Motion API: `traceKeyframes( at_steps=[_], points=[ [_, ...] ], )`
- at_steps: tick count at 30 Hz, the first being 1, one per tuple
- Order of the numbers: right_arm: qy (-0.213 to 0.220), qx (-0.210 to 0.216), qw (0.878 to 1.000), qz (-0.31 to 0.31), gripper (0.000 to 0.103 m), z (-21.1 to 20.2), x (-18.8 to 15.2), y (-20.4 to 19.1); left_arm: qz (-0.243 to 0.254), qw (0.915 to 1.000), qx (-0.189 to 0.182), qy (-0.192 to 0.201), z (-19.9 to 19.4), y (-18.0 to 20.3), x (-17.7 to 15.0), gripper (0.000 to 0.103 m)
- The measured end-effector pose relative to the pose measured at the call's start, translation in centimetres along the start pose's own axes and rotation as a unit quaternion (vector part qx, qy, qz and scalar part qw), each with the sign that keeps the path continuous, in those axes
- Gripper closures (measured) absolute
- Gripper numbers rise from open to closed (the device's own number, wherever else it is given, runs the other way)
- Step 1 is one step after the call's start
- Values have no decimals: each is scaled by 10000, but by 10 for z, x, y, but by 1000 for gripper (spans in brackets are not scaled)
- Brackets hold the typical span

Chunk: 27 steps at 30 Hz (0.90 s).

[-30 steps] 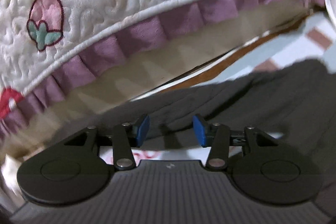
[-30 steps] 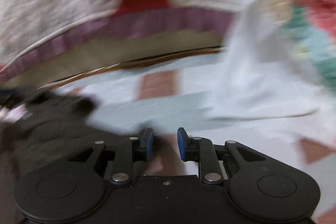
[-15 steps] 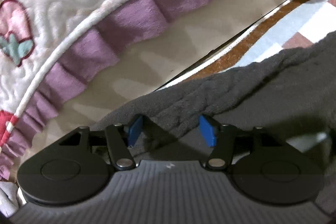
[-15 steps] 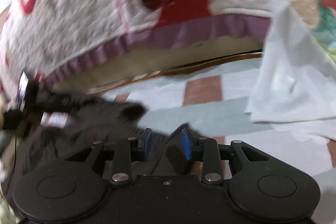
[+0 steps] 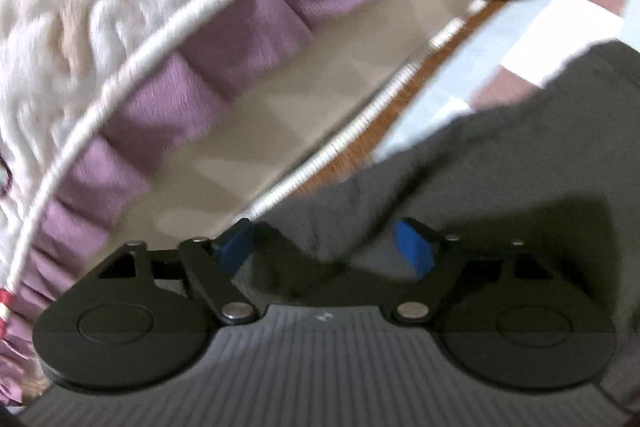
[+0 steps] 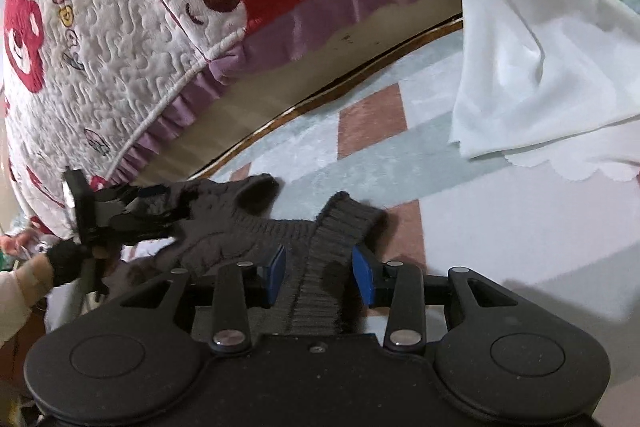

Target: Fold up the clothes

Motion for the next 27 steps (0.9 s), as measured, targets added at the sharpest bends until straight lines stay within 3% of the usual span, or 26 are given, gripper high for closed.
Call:
traceKeyframes(
  at_steps=[3, 5, 6, 7, 8, 9, 12, 16, 21, 23, 25, 27],
  points=[
    [-22, 58, 10000, -67, 59, -2, 0, -3, -17, 9997, 218, 66, 13, -4, 9, 12],
    [-24, 56, 9999, -111, 59, -4, 0, -3, 13, 9998, 153, 121, 6, -7, 11, 12],
    [-25, 56, 9999, -133, 59, -5, 0, -4, 20, 9998, 113, 145, 3, -8, 12, 19],
    [-42, 66, 9999, -125, 59, -4, -1, -3, -98, 9998, -69, 127, 2, -10, 11, 29],
    [-59, 76, 9999, -116, 59, -4, -1, -3, -253, 9989, -370, 107, 0, -10, 11, 66],
    [-76, 86, 9999, -107, 59, -3, -1, -2, -153, 9993, -273, 212, -5, -7, 14, 96],
    [-128, 116, 9998, -80, 59, -2, -3, -1, 196, 9980, -14, 600, -23, 0, 24, 96],
    [-218, 62, 9997, -102, 59, 2, -4, -2, 229, 9917, 466, 1179, -68, -14, 44, 96],
    [-86, 217, 9997, 119, 53, -1, 2, -4, -256, 9823, 490, 1792, -152, -21, 51, 96],
    [-148, 654, 9955, 672, 52, 0, -2, -5, -291, 9802, 438, 1907, -185, -11, 40, 96],
    [-209, 1089, 9863, 1221, 48, 0, -4, -7, -272, 9852, 253, 1673, -195, 15, 14, 96],
    [-362, 1704, 9678, 1818, 37, 1, -11, -17, -253, 9893, 69, 1437, -206, 41, -12, 96]
  ],
)
Point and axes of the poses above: each gripper's, at about its wrist camera, not at the fingertips, and z roughly the way its jaws point, y to its right, x to its top, the point moved 7 cm from there along z, roughly the way its jaws point, and after that the axes turned 4 degrees about y, right-handed, at the moved point
